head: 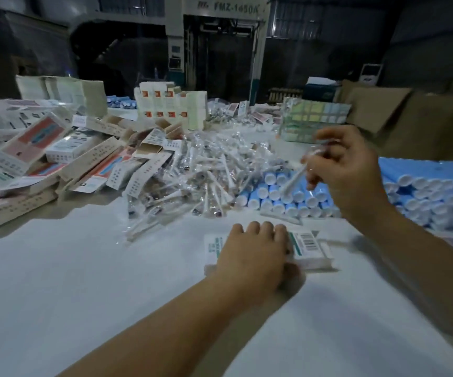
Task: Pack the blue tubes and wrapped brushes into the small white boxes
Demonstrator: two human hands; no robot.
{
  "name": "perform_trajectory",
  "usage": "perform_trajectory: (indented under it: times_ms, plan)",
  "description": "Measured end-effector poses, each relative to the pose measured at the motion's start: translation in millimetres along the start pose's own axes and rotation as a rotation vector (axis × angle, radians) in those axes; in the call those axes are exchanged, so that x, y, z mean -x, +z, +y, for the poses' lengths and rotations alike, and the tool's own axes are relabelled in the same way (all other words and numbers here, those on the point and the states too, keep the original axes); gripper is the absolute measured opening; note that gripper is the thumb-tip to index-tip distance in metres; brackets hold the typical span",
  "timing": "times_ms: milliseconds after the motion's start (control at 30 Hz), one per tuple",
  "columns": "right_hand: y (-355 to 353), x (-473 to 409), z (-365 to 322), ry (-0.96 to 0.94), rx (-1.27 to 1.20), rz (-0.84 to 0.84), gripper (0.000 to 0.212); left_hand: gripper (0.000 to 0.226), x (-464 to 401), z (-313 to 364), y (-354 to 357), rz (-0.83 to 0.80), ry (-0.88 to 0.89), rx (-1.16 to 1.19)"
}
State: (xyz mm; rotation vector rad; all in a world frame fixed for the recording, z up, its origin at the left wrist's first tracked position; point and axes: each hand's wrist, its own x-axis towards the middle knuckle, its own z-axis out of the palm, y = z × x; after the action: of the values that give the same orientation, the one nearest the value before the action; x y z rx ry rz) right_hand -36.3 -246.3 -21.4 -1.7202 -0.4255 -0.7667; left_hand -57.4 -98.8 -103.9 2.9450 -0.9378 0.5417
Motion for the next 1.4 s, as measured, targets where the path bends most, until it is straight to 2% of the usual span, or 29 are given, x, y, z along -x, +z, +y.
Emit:
perform_trajectory:
  times_ms: [100,167,233,433,633,833,900,1000,1067,1133,1267,1400]
  plan:
    - [-50.2,24.4,20.2,0.295,-0.159,0.404,0.021,0.066,-5.4,3.3,5.1,0.034,-0.021,-0.011]
    - [-66.4,39.1,34.5,0.487,-0.283,0.519,0.020,0.072,-8.3,2.9,5.5,0.052,-0.055,-0.009]
    - [-71.2,44.0,41.2,0.598,-0.343,0.557,0.021,0.074,-9.6,0.2,6.1,0.072,-0.104,-0.015]
    - [-58.7,49.6,43.2,0.614,-0.117,0.489,0.014,0.084,-9.2,3.0,3.6,0.120,-0.177,-0.004]
    - [-37.7,60.4,38.5,0.596,0.022,0.367,0.019,0.084,-8.7,6.5,3.7,0.111,-0.145,-0.035]
    - [-16.7,69.2,35.7,0.567,0.125,0.226,0.014,0.082,-8.8,9.4,2.8,0.138,-0.130,-0.028]
    - [-15.5,67.3,34.3,0.639,0.078,0.153,0.027,0.080,-8.7,7.2,3.3,0.148,-0.134,-0.014]
    - [-19.8,68.2,27.0,0.598,-0.033,0.239,0.034,0.077,-9.0,3.4,4.7,0.147,-0.126,-0.001]
    - [-25.5,69.3,27.6,0.489,0.068,0.351,0.032,0.076,-10.5,0.5,4.9,0.143,-0.136,-0.001]
    - [-28.4,72.4,27.8,0.466,0.113,0.387,0.028,0.076,-12.2,-3.6,4.9,0.140,-0.157,-0.004]
    - [-26.0,76.7,28.9,0.532,0.057,0.322,0.023,0.074,-12.4,-10.5,6.3,0.158,-0.191,0.007]
    - [-19.5,80.5,28.2,0.519,0.093,0.246,0.027,0.075,-13.6,-11.8,8.6,0.162,-0.196,-0.033]
